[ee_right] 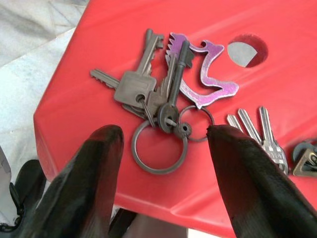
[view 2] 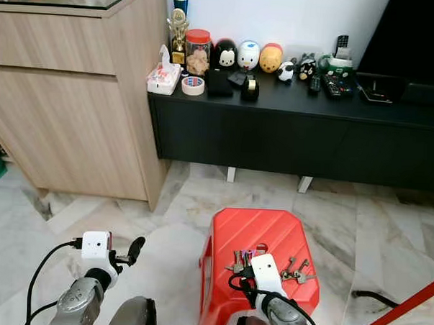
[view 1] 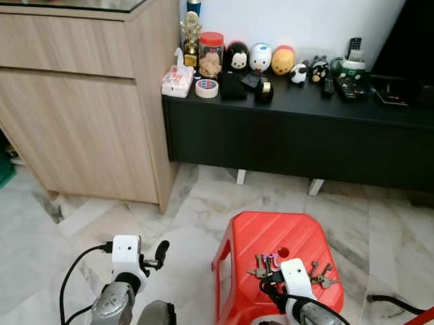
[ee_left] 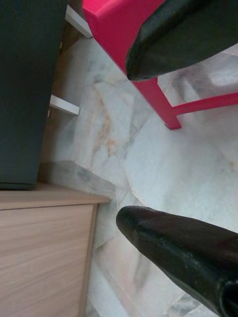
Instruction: Hang keys on a hook
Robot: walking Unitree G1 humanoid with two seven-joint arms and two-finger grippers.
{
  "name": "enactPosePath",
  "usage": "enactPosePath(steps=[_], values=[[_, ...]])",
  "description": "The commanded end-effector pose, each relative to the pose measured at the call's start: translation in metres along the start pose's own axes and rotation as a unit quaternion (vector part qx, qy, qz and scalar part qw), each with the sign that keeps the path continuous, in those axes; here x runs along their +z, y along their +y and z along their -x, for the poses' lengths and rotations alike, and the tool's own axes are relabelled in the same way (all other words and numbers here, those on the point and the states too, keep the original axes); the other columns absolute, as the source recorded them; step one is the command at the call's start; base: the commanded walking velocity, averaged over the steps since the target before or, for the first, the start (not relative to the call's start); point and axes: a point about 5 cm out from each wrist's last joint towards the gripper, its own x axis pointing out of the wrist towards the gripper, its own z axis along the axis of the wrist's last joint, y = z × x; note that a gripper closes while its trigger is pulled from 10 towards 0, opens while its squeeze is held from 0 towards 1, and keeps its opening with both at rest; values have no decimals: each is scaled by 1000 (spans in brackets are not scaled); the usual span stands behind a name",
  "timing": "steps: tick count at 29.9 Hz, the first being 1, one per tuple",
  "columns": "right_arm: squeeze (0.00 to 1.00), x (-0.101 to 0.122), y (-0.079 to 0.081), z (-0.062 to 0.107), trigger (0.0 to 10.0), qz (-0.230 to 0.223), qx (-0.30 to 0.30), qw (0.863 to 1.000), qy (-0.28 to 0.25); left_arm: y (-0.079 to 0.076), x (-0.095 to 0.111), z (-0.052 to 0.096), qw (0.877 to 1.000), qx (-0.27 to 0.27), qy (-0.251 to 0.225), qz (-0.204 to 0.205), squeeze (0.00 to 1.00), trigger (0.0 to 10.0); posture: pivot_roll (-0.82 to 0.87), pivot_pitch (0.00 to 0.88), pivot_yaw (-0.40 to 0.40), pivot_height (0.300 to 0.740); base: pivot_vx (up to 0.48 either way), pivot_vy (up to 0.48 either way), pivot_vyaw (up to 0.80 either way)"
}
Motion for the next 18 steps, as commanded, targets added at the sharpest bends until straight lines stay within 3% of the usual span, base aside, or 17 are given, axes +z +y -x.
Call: enactPosePath(steps=[1,2,4,18], values=[[1000,9,-2,-2,10000,2,-4,1000,-13,0,-4,3,1000,-2,6,-1,0,10000,68,51,-52,619,0,0,0],[1000,12,-1,-2,10000,4,-5,1000,-19,0,-3,2,1000,-1,5,-1,0,10000,69,56,-52,619,0,0,0],[0,17,0,-4,10000,4,-4,1000,-28,0,-2,2,1000,0,2,0,0,10000,73,60,-52,619,0,0,0],[0,28,9,-8,10000,-10,-6,999,-40,3,7,5,999,-2,-34,-5,0,10000,109,124,-40,619,0,0,0]])
